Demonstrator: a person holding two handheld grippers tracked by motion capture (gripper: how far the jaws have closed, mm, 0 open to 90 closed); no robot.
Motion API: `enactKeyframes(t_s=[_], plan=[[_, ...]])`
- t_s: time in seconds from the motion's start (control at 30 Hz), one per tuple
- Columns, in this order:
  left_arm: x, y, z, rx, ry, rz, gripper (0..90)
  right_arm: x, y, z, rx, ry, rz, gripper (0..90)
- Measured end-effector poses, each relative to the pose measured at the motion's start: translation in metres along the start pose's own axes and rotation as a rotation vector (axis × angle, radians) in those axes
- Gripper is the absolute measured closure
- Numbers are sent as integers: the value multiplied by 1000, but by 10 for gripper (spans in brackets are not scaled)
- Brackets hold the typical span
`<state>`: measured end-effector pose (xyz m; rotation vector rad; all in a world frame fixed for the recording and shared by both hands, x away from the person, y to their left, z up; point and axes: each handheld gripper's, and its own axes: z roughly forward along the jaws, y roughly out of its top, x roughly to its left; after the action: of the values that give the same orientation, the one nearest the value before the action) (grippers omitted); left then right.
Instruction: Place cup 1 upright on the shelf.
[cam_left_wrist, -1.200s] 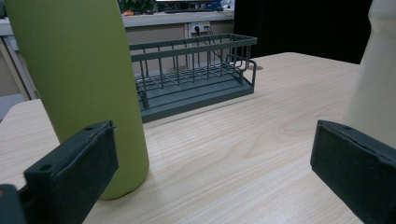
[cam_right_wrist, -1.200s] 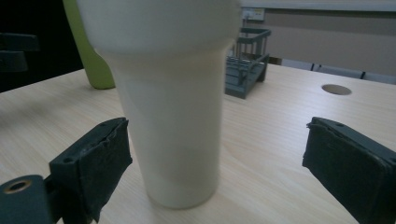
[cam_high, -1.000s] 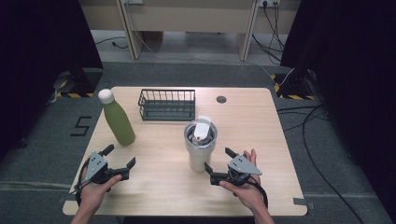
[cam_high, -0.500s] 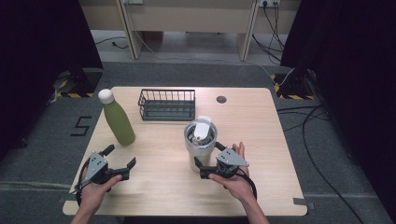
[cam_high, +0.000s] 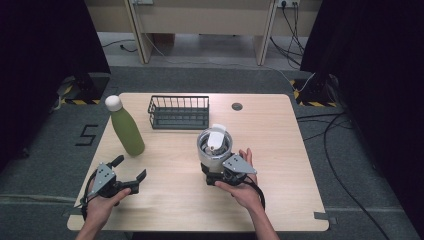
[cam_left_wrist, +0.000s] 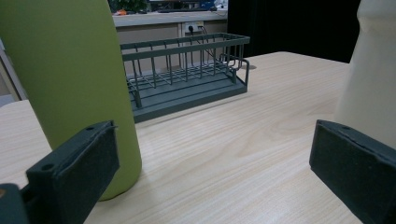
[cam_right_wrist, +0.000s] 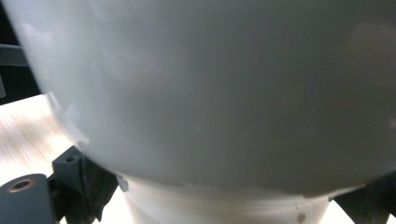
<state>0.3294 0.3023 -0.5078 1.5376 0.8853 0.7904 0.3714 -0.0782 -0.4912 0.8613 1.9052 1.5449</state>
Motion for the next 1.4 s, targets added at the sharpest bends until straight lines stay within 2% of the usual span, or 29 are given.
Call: enactKeyframes(t_s=[0.13,0.23,0.57,0.77,1.4], plan=[[-1,-1,0,5,-8,1,19,0,0,1,-8,2,-23,98],[-1,-1,0,3,-8,-1,25,-1,-1,0,-15,7,-15,100],[2,-2,-1,0,22,-16,32,-2,0,-3,-14,23,-17,103],[2,-2,-2,-4,30,-20,32,-3,2,-4,-22,28,34,103],[1,-2,-2,-1,29,-15,35,-12,31,-5,-64,-11,43,104]])
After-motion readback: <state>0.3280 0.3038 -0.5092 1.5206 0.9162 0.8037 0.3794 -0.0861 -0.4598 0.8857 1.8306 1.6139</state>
